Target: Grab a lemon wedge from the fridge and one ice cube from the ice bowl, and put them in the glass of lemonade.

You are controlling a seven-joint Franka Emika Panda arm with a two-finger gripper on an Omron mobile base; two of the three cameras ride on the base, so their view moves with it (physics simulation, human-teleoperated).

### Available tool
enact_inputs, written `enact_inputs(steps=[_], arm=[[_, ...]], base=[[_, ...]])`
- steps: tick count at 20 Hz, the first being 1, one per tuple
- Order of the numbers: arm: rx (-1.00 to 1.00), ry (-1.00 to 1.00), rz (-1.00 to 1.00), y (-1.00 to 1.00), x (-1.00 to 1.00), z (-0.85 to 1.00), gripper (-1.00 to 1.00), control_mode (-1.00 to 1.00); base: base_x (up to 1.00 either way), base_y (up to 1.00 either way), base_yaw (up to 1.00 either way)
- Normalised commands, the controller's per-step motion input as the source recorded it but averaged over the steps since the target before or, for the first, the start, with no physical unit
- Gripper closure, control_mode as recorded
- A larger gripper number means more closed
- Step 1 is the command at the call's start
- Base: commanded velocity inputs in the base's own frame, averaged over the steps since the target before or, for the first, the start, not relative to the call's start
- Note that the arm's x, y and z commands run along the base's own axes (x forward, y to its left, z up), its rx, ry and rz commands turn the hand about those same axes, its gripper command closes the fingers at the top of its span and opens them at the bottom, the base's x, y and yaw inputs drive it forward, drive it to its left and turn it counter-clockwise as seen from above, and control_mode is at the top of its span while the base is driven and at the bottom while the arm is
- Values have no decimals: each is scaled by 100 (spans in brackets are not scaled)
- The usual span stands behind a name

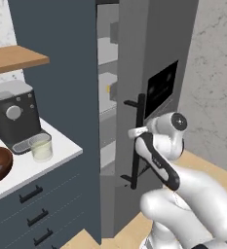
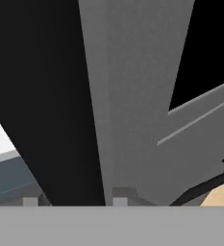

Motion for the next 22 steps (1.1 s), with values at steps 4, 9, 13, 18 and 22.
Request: enact_inputs(steps=[4, 9, 13, 18, 22], arm=[[10, 0, -19, -100, -51, 50, 100, -100], [14, 0, -20, -100, -49, 58, 100, -100], [13, 9, -22, -99, -30, 73, 100, -100], [11, 17, -23, -90, -17, 58, 100, -100], [3, 1, -20, -46, -20, 18, -100, -100]], base=[[0, 0, 0], [0, 0, 0], [0, 0, 0], [0, 0, 0], [0, 0, 0]])
